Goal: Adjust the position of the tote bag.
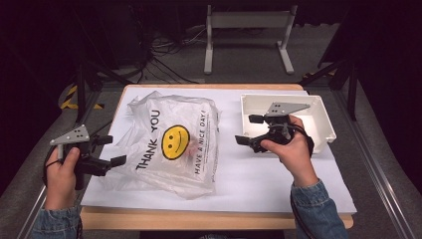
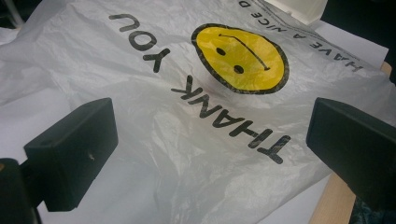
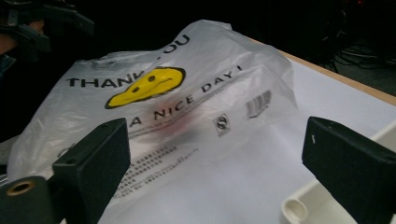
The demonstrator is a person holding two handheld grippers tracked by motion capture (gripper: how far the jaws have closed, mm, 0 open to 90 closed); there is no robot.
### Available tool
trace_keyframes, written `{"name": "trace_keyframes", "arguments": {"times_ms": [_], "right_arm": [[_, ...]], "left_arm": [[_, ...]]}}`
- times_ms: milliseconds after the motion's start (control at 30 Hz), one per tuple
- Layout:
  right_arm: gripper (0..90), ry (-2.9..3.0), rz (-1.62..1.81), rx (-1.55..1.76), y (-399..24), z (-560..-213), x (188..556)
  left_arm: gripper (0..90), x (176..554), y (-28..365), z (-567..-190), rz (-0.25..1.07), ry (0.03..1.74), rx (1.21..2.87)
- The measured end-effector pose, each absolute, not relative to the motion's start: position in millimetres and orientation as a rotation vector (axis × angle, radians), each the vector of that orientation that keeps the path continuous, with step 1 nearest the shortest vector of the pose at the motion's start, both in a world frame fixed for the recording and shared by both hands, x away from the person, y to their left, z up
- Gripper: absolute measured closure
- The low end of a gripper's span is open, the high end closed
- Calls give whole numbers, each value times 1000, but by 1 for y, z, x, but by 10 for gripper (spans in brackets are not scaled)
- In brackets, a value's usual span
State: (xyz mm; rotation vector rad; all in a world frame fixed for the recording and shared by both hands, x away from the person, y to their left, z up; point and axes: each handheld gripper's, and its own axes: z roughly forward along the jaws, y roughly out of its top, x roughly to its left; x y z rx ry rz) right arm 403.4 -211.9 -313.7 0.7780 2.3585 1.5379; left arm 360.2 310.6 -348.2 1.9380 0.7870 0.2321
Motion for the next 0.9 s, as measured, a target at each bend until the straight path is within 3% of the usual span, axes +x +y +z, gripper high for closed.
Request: {"name": "trace_keyframes", "arguments": {"times_ms": [900], "right_arm": [[37, 2485, 1566, 489, -111, -323, 352]], "left_arm": [[26, 356, 306, -342, 234, 777, 1943]]}}
